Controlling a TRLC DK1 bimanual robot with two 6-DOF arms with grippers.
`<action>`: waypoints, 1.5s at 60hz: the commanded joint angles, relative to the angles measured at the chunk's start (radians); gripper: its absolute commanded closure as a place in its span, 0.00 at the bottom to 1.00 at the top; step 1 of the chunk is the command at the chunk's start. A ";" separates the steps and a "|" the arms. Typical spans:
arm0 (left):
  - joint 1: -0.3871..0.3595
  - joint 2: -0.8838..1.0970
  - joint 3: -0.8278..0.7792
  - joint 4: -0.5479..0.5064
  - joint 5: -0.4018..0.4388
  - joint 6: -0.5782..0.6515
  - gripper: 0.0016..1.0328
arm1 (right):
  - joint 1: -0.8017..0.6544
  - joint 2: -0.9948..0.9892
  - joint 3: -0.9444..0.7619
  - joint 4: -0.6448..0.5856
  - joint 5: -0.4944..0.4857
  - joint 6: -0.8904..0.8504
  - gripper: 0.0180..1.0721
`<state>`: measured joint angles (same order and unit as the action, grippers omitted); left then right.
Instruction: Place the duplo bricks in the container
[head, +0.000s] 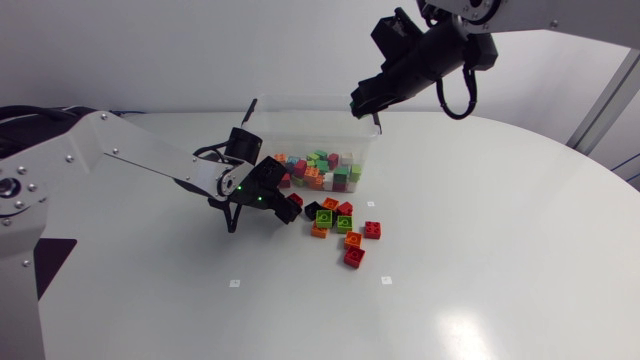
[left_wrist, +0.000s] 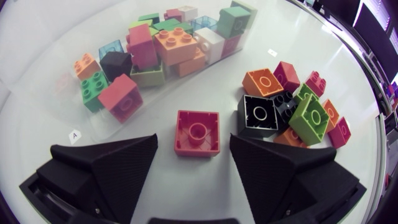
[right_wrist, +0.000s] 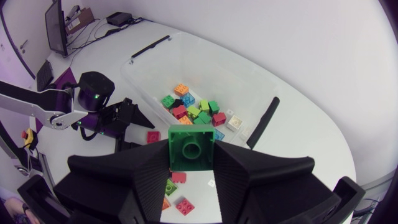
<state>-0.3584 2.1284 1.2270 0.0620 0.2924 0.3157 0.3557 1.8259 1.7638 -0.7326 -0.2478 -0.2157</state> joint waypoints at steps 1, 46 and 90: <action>0.009 0.030 0.025 0.002 0.019 0.020 0.31 | 0.008 0.064 0.049 0.015 -0.008 0.022 0.68; 0.013 -0.274 -0.202 -0.051 0.088 0.063 0.82 | 0.005 0.355 0.315 0.053 0.015 0.070 0.19; 0.078 -0.466 0.019 -0.080 0.091 -0.132 0.82 | -0.020 -0.093 -0.253 0.145 0.024 0.035 0.12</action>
<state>-0.2989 1.6070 1.1835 -0.0296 0.3706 0.2268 0.3439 1.7866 1.5917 -0.5976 -0.2314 -0.1650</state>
